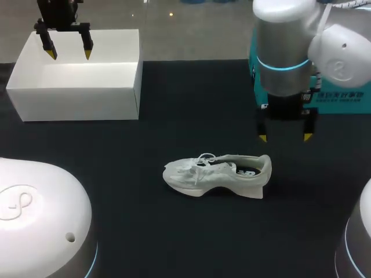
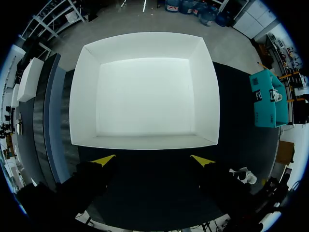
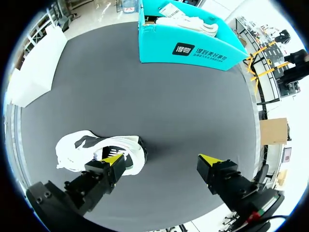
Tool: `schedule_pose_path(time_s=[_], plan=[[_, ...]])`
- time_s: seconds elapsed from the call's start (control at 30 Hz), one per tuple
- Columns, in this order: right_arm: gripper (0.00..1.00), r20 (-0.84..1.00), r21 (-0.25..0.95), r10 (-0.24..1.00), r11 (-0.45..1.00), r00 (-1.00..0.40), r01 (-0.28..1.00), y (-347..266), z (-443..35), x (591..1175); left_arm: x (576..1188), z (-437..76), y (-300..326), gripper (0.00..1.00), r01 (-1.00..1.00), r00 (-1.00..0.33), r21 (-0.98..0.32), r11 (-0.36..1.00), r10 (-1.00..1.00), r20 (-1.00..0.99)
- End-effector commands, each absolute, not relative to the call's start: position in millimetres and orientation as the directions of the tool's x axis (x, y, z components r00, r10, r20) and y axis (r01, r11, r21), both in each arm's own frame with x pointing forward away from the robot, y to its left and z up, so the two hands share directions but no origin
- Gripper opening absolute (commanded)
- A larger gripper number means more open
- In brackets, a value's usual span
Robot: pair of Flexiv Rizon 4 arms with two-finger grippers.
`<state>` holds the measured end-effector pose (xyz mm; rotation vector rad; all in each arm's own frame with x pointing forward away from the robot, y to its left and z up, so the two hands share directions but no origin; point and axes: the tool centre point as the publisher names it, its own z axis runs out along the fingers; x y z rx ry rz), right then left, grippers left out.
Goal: Take the shoe out of the shoebox, open the shoe tongue, remove and reinsert the insole, then place the shoe into the shoebox
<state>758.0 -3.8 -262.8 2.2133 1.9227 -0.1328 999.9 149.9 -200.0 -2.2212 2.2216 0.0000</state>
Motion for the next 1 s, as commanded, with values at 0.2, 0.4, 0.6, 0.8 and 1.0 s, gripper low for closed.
schedule_pose_path(time_s=[0.2, 0.4, 0.6, 0.8, 1.0], plan=[[1.0, -0.176, 0.15, 0.974, 0.167, -0.14, 0.975, -4, -269, 760, 1000, -200, 150, 1.0, -1.0, 0.0, 0.0, 0.0, -1.0, 0.0], [1.0, -0.102, 0.417, 0.683, 0.69, -0.724, 0.592, -5, -265, 759, 1000, -200, 150, 1.0, -1.0, 0.0, 0.0, 0.0, -1.0, 0.0], [1.0, -0.068, 0.583, 0.202, 0.803, -0.977, 0.125, -14, -240, 752, 1000, -200, 150, 1.0, -1.0, 0.0, 0.0, 0.0, -1.0, 0.0], [1.0, -0.125, 0.41, -0.034, 0.908, -0.992, -0.083, -12, -233, 745, 1000, -200, 150, 1.0, -1.0, 0.0, 0.0, 0.0, -1.0, 0.0], [1.0, -0.125, 0.41, -0.034, 0.908, -0.992, -0.083, -12, -233, 745, 1000, -200, 150, 1.0, -1.0, 0.0, 0.0, 0.0, -1.0, 0.0]])
